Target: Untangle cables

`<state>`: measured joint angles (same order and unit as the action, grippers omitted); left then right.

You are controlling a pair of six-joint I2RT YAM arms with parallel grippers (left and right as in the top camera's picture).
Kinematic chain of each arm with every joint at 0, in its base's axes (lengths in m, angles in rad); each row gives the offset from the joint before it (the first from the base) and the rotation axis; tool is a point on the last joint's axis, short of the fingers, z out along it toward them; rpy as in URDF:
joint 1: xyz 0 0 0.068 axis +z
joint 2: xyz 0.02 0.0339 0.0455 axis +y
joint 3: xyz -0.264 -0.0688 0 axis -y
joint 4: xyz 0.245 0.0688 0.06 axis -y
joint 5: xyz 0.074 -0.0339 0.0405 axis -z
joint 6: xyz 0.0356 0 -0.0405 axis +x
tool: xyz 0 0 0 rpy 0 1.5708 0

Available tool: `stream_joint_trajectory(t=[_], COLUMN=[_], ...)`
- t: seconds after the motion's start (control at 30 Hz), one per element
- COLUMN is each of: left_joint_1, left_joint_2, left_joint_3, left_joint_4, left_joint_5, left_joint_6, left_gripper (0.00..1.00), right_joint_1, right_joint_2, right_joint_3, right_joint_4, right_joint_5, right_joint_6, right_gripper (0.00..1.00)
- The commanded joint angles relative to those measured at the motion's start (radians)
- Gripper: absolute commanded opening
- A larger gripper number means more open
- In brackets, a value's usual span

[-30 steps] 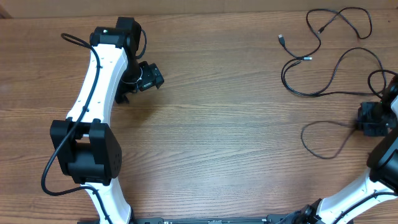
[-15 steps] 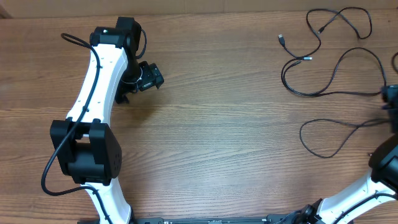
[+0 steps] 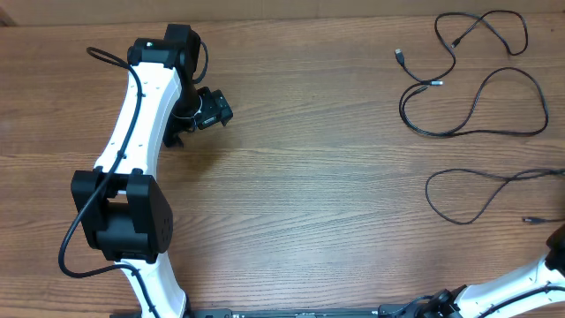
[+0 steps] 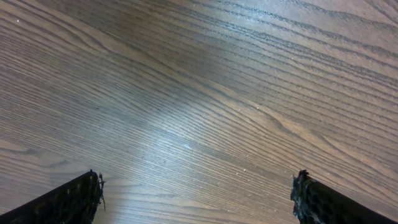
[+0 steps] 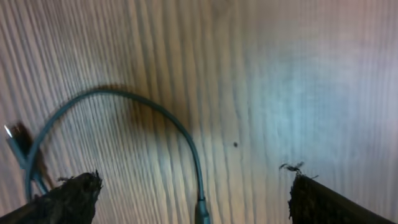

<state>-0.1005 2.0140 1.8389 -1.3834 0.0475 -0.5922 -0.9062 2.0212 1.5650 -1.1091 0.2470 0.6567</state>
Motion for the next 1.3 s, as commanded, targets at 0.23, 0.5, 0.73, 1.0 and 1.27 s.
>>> stream_joint_trajectory(t=[0.23, 0.5, 0.73, 1.0, 1.27], left_joint_1=[0.001, 0.001, 0.001, 0.001, 0.001], left_joint_2=[-0.028, -0.028, -0.028, -0.028, -0.028], left_joint_3=[0.021, 0.021, 0.021, 0.021, 0.021], left_joint_4=[0.001, 0.001, 0.001, 0.001, 0.001], left_joint_5=[-0.010, -0.010, -0.010, -0.010, -0.010], left_joint_6=[0.017, 0.017, 0.017, 0.017, 0.017], left_gripper=[1.00, 0.99, 1.00, 0.99, 1.00], right_joint_1=[0.008, 0.008, 0.008, 0.008, 0.008], right_joint_2=[-0.008, -0.008, -0.005, -0.001, 0.000], right_joint_3=[-0.141, -0.147, -0.159, -0.202, -0.237], right_joint_4=[0.117, 0.098, 0.102, 0.123, 0.163], right_joint_5=[-0.091, -0.068, -0.069, -0.069, -0.102], right_joint_6=[-0.119, -0.115, -0.116, -0.116, -0.116], right_gripper=[0.60, 0.55, 0.55, 0.55, 0.33])
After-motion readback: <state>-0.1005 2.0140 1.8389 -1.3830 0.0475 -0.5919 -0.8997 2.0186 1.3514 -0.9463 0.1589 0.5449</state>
